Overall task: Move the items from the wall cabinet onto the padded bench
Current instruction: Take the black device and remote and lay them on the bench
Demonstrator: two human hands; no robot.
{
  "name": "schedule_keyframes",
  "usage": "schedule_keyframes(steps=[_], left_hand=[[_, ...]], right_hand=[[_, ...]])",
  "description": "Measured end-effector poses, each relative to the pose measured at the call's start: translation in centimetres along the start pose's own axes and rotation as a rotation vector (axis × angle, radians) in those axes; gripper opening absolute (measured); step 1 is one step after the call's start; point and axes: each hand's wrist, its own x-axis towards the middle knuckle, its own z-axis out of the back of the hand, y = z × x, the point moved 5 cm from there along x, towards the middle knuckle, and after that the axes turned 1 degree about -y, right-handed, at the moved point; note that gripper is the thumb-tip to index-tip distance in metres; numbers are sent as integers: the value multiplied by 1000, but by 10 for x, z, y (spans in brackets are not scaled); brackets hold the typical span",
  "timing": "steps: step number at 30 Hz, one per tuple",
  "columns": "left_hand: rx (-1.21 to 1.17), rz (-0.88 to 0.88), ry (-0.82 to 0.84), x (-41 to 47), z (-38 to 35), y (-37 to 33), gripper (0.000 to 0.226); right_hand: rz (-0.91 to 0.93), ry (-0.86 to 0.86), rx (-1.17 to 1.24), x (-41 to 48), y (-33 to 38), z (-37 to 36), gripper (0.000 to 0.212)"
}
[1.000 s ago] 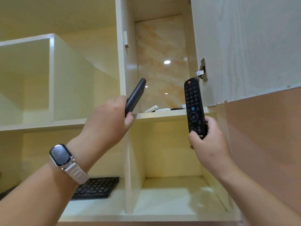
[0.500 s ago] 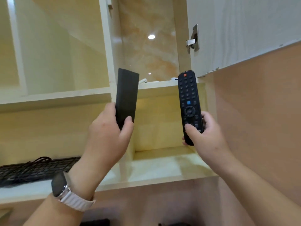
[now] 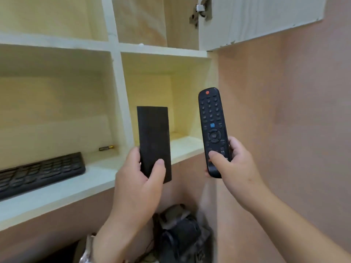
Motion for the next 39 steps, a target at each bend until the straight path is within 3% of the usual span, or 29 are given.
schedule_keyframes(steps=[9, 15, 22, 28, 34, 39], left_hand=[[-296, 206, 397, -85, -51, 46, 15], [-422, 230, 590, -150, -85, 9, 14], [-555, 242, 869, -250, -109, -74, 18], [-680, 231, 1102, -378, -115, -185, 20], [-806, 198, 1428, -538, -85, -302, 22], [-857, 139, 1685, -659, -44, -386, 19]], right_hand=[[-236, -336, -174, -126, -26, 60, 18], [-260, -525, -257, -206, 7, 112, 22], [-221, -779, -322, -328, 66, 183, 21], [-215, -1037, -375, -492, 142, 244, 18], [-213, -1326, -460, -681, 232, 285, 18], [-181, -1544, -511, -824, 302, 278, 24]])
